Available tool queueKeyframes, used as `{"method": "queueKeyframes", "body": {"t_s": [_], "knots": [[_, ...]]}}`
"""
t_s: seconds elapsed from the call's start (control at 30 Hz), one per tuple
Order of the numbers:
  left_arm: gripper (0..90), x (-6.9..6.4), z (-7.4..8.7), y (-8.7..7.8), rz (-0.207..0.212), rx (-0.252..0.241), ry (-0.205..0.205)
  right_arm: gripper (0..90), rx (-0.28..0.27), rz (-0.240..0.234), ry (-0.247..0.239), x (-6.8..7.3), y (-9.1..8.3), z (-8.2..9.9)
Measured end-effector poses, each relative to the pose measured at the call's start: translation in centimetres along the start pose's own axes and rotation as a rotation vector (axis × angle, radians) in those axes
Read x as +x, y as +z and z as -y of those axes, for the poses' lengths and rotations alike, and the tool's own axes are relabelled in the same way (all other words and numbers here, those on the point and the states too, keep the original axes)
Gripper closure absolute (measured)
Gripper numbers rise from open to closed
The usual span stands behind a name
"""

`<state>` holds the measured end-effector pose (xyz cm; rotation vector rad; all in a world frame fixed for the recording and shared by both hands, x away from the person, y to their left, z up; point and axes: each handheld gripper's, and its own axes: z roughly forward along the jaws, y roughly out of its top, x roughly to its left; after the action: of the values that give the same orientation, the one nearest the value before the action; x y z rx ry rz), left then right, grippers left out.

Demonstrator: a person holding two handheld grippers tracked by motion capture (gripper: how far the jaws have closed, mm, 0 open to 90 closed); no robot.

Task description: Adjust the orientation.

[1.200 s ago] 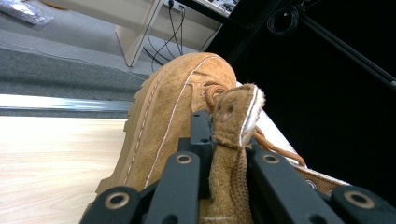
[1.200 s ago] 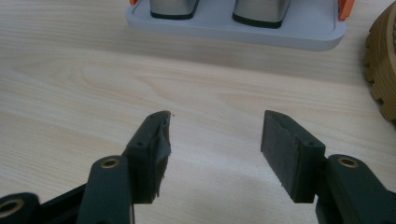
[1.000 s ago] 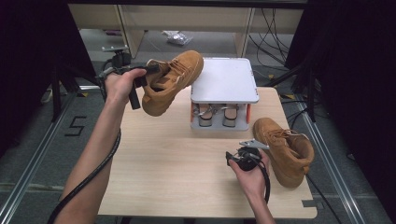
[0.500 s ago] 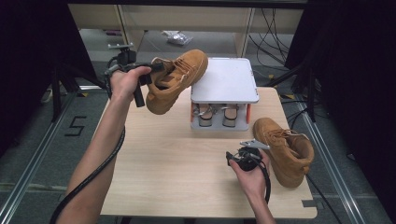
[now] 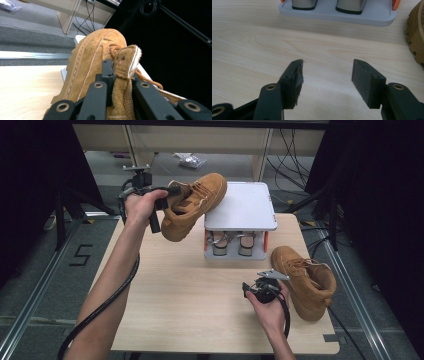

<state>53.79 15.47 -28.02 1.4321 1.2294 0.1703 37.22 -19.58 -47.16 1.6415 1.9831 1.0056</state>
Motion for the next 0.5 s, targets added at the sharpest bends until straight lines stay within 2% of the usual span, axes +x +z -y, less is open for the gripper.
{"method": "queueKeyframes", "body": {"t_s": [0.07,0.5], "knots": [[83.7,-0.1,0.0,0.2,0.006,-0.002,0.0,43.0,-0.008,0.0,-0.023,-0.2,0.1,0.0],[83.7,-0.7,-0.2,1.5,0.008,0.009,0.0,43.1,-0.001,0.002,-0.02,-0.3,0.0,0.0]]}}
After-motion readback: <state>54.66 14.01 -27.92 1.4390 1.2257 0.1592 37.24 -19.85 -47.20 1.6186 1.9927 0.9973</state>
